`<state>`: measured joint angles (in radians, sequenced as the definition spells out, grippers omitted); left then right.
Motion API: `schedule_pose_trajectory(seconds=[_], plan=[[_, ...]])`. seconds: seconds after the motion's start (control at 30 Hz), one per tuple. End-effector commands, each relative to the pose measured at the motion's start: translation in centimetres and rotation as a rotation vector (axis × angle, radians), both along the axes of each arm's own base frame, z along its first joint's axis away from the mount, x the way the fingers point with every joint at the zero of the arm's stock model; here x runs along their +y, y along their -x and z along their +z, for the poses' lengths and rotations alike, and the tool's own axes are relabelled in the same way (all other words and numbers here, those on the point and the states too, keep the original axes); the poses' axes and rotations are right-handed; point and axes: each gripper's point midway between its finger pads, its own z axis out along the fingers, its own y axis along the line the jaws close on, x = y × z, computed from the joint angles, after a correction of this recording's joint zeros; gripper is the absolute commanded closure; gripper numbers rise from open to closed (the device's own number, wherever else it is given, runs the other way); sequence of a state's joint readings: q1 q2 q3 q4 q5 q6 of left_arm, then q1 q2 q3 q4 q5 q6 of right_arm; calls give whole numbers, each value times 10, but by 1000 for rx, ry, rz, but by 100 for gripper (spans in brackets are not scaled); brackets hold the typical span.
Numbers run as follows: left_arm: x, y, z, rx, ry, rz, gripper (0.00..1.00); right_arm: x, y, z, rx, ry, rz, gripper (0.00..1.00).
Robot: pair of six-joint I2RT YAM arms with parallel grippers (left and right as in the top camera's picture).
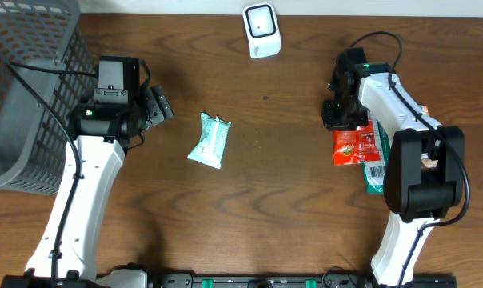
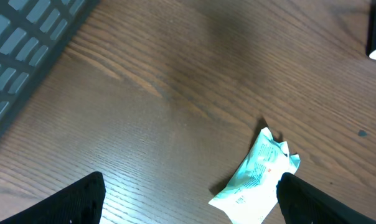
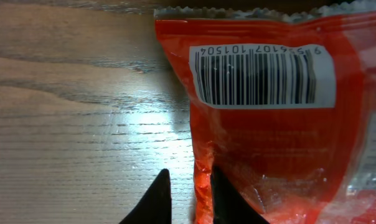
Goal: Scan the item barcode
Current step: 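Move the right gripper left toward the teal wipes pack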
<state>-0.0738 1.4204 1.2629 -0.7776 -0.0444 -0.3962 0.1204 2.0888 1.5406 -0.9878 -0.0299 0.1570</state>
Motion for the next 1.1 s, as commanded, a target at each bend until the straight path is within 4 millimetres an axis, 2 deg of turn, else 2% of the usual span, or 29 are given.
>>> schedule_pose_trajectory(seconds=[0.0, 0.1, 0.2, 0.27, 0.5, 0.8, 0.83, 0.87, 0.97, 1.0, 1.07], plan=[[3, -3, 1, -3, -10, 11, 12, 9, 2, -2, 12, -41, -13, 75], [3, -3, 1, -3, -10, 11, 12, 35, 5, 1, 24, -175, 25, 65], [3, -3, 1, -3, -10, 11, 12, 57, 4, 5, 18, -273, 47, 42], [3, -3, 1, -3, -10, 11, 12, 68, 4, 7, 13, -313, 61, 35], [3, -3, 1, -2, -10, 11, 12, 108, 5, 12, -10, -379, 141, 43], [3, -3, 1, -3, -9, 11, 12, 162, 11, 14, -66, -392, 282, 42], [3, -3, 1, -4, -9, 11, 11, 166, 13, 14, -67, -386, 292, 42], [3, -4, 2, -6, -9, 11, 2, 168, 14, 13, -69, -376, 301, 42], [3, -4, 2, -7, -8, 11, 2, 167, 15, 10, -75, -332, 310, 41], [0, -2, 0, 2, 5, 2, 3, 164, 15, 10, -74, -320, 308, 41], [-14, 3, -7, 35, 61, -41, 33, 162, 15, 9, -69, -313, 305, 41]])
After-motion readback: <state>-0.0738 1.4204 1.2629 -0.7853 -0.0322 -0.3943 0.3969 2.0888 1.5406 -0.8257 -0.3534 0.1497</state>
